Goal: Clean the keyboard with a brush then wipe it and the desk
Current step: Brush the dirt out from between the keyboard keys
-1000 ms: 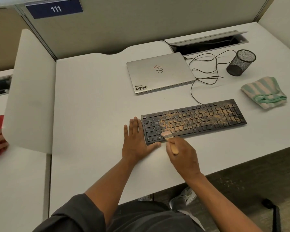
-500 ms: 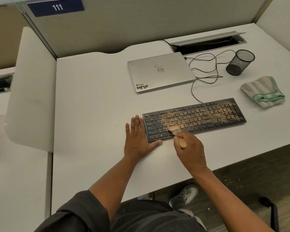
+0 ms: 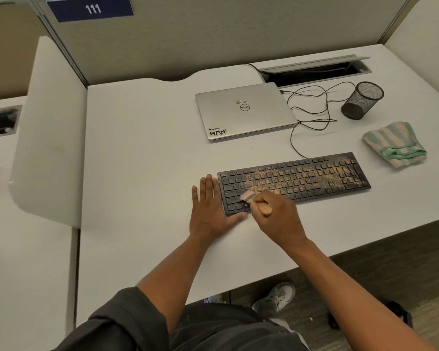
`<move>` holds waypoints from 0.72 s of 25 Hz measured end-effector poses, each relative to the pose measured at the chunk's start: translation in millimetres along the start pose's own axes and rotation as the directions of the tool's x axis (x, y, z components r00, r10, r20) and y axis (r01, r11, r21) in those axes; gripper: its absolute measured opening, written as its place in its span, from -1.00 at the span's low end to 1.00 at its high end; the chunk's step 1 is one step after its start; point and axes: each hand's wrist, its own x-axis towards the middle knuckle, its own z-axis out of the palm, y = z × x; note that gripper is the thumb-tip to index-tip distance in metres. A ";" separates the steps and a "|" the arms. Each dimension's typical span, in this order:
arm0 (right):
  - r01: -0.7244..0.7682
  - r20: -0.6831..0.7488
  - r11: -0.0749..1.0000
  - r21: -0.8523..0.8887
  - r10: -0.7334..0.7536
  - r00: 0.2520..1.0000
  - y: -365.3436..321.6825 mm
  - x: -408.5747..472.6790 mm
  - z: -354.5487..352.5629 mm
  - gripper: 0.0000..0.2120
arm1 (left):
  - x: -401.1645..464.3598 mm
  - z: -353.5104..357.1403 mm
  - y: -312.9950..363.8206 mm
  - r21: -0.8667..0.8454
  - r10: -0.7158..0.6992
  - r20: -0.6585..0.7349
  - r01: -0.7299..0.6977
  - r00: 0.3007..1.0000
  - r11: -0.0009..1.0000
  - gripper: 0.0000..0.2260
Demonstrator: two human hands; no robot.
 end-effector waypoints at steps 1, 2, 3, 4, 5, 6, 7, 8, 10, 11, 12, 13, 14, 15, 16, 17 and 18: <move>0.010 0.014 1.000 -0.007 -0.010 1.000 -1.3 0.8 4.8 -0.91 | 0.0 0.0 0.0 -0.003 -0.001 0.002 0.001 1.000 1.000 0.16; 0.010 0.012 1.000 -0.024 -0.010 1.000 0.0 0.4 7.2 -0.92 | 0.0 0.0 0.3 -0.002 0.000 0.001 0.000 1.000 1.000 0.16; -0.009 -0.011 0.999 -0.039 0.009 1.000 3.4 -0.4 7.0 -0.92 | -0.4 -0.3 1.1 0.000 0.002 0.000 -0.002 1.000 1.000 0.16; -0.045 -0.048 0.998 -0.048 0.043 0.998 6.8 -0.4 5.1 -0.93 | -0.5 -1.0 1.2 0.000 0.004 -0.001 -0.004 1.000 1.000 0.16; -0.079 -0.085 0.995 -0.052 0.075 0.994 8.8 0.0 3.2 -0.93 | -0.8 -1.6 0.8 0.001 0.004 -0.001 -0.004 1.000 1.000 0.16; -0.095 -0.109 0.994 -0.054 0.089 0.990 8.0 0.3 2.4 -0.93 | -0.8 -1.3 0.5 0.001 0.005 -0.002 -0.005 1.000 1.000 0.16; -0.084 -0.108 0.995 -0.050 0.078 0.991 5.1 0.5 4.0 -0.93 | -0.7 -0.9 0.0 0.003 0.005 -0.006 -0.005 1.000 1.000 0.16; -0.057 -0.086 0.998 -0.038 0.053 0.995 0.3 0.0 7.8 -0.92 | -0.7 -0.4 -0.1 0.001 0.005 -0.010 -0.005 1.000 1.000 0.15; -0.028 -0.032 0.999 -0.021 0.027 0.999 -6.7 -3.4 17.1 -0.92 | 0.0 0.8 -0.3 -0.015 0.002 -0.015 -0.002 1.000 1.000 0.16; -0.040 -0.030 0.999 -0.022 0.039 0.999 -6.5 -4.6 19.4 -0.92 | 0.0 0.7 -0.2 -0.012 0.002 -0.013 -0.003 1.000 1.000 0.16; -0.068 -0.044 0.997 -0.028 0.066 0.997 -4.0 -4.3 19.7 -0.91 | -0.1 0.3 -0.3 -0.004 0.006 -0.009 -0.006 1.000 1.000 0.16; -0.095 -0.066 0.995 -0.041 0.092 0.994 -0.8 -3.0 17.9 -0.91 | -0.3 0.0 -0.5 0.004 0.011 -0.005 -0.011 1.000 1.000 0.16; -0.107 -0.082 0.993 -0.055 0.102 0.991 1.7 -1.2 15.2 -0.91 | -0.3 -0.5 -0.6 0.007 0.012 -0.002 -0.012 1.000 1.000 0.16; -0.097 -0.084 0.993 -0.061 0.091 0.992 2.5 0.5 12.6 -0.91 | -0.3 -0.9 -0.8 0.006 0.011 -0.001 -0.011 1.000 1.000 0.16; -0.070 -0.066 0.996 -0.056 0.066 0.996 1.4 1.8 10.4 -0.92 | -0.1 -0.9 -0.9 0.001 0.011 -0.002 -0.011 1.000 1.000 0.16; -0.038 -0.029 0.998 -0.045 0.036 0.999 -0.5 2.1 8.9 -0.92 | -0.4 -1.1 -0.9 -0.004 0.012 -0.004 -0.012 1.000 1.000 0.16; -0.010 0.017 0.999 -0.036 0.011 1.000 -2.0 1.4 7.6 -0.92 | -0.7 -1.0 -0.8 -0.007 0.012 -0.006 -0.012 1.000 1.000 0.17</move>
